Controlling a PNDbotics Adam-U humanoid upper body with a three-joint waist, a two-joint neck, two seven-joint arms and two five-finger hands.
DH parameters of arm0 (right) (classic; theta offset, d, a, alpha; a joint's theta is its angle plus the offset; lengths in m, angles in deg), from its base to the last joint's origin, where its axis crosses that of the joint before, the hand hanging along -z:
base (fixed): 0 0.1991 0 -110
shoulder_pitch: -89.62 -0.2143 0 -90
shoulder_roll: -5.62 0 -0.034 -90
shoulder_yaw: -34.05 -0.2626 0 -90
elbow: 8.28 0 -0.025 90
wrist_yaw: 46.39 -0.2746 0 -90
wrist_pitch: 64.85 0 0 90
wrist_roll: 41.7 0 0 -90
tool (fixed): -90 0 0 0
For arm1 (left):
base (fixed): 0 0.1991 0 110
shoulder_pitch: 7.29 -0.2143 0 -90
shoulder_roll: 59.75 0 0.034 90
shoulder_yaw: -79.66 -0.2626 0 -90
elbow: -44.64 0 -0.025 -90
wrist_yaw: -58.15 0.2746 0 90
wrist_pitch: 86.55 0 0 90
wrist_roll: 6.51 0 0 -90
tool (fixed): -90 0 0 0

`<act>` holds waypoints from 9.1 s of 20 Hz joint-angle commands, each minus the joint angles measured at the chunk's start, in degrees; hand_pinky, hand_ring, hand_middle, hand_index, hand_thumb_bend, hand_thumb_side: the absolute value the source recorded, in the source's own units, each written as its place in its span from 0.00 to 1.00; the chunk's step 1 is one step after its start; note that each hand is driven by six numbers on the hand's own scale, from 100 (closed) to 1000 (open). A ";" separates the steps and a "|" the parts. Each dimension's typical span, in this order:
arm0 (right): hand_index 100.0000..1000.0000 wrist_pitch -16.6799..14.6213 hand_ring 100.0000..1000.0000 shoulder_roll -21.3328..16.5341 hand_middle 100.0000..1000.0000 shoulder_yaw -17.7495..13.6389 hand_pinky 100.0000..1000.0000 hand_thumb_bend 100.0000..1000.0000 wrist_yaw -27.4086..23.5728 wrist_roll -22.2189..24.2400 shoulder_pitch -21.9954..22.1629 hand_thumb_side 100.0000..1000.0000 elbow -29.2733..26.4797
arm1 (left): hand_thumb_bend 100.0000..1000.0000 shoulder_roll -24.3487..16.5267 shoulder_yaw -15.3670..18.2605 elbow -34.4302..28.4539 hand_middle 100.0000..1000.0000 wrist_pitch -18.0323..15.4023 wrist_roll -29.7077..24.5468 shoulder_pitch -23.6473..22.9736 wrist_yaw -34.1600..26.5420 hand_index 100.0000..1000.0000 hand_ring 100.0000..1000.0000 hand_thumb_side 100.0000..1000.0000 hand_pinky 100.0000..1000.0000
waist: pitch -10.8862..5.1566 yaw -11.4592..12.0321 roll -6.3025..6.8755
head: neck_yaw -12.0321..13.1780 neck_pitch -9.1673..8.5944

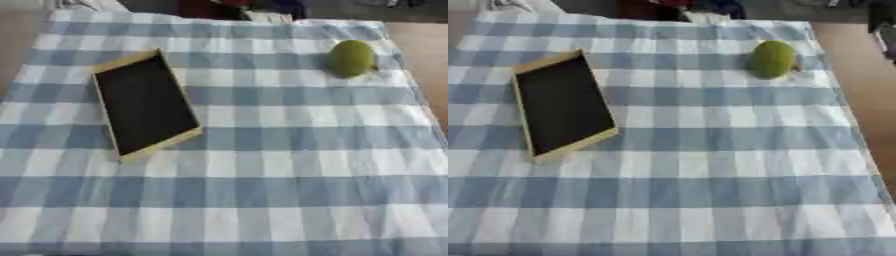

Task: Pick up objects on the table and place them in the box.

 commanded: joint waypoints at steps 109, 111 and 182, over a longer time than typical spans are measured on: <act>0.60 -12.58 0.54 12.42 0.45 11.11 0.66 0.00 16.17 17.26 -42.11 0.00 58.62 | 0.01 0.83 -0.08 -1.05 0.73 -0.01 -3.77 2.32 -1.99 0.86 0.48 0.43 0.67 | 4.74 5.37 0.35 | -5.67 -4.42; 0.59 -12.32 0.52 11.74 0.44 11.46 0.66 0.00 15.18 16.33 -41.51 0.00 55.65 | 0.01 0.77 -0.07 -1.05 0.72 0.00 -3.75 2.26 -1.98 0.86 0.48 0.42 0.67 | 4.55 5.31 0.37 | -5.61 -4.36; 0.83 -17.76 0.78 50.62 0.79 28.27 0.80 0.44 32.07 22.97 -48.49 0.16 45.50 | 0.02 0.51 -1.49 -1.05 0.72 0.17 -4.82 4.03 -3.60 0.85 0.49 0.41 0.67 | 2.06 8.00 -0.12 | -8.91 -3.05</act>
